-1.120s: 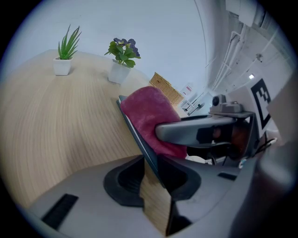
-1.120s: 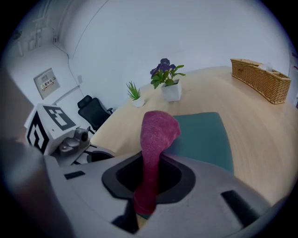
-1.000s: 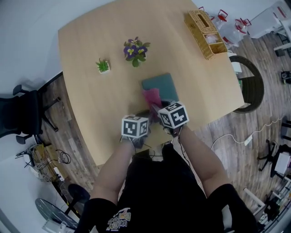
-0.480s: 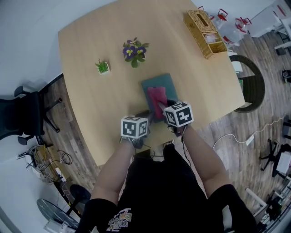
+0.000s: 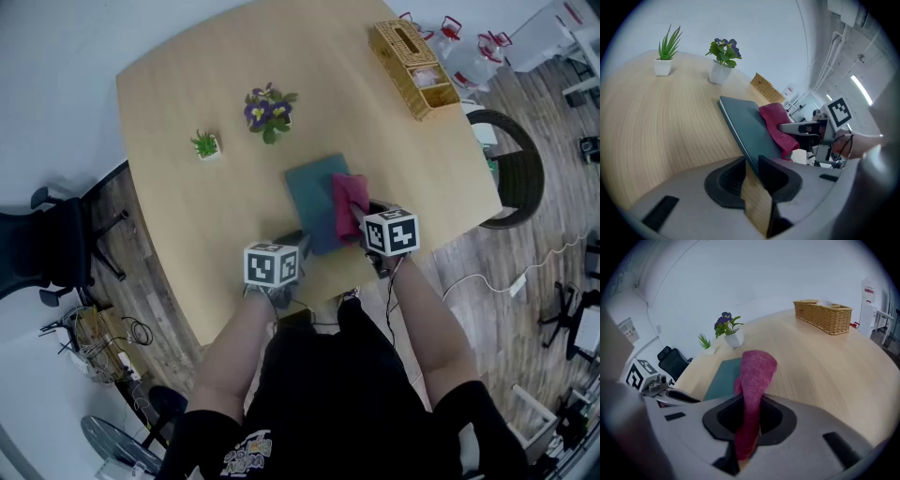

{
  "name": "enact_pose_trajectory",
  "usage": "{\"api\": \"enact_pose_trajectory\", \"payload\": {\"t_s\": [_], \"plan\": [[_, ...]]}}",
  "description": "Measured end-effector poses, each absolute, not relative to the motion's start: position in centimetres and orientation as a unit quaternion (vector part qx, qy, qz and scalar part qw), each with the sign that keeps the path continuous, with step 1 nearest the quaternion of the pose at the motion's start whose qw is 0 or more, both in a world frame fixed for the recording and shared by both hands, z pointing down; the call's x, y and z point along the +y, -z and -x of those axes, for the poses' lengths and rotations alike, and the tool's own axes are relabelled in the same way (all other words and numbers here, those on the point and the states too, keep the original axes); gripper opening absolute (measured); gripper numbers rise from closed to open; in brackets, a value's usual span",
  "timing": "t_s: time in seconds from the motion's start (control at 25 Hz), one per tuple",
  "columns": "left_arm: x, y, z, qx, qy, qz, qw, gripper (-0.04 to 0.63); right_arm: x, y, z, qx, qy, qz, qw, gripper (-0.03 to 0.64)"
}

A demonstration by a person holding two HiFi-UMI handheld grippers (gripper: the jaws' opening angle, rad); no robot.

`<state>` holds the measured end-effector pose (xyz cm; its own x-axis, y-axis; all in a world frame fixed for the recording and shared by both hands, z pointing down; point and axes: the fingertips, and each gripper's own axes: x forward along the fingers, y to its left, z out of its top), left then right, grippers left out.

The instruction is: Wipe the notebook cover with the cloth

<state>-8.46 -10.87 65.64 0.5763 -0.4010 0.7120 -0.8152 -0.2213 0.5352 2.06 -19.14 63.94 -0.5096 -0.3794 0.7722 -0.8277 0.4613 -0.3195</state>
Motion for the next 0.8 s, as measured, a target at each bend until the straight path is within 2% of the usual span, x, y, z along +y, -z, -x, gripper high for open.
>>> {"api": "enact_pose_trajectory", "payload": {"t_s": [0.52,0.8], "plan": [[-10.7,-65.5,8.4,-0.405,-0.217,-0.75,0.476,0.08,-20.6,-62.9,-7.6,-0.769,-0.354,-0.44,0.298,0.067],[-10.7,-65.4,8.5,-0.403,-0.217,-0.75,0.477,0.08,-22.1,-59.7,-2.8,-0.809,-0.362,-0.406,0.22,0.067]]}}
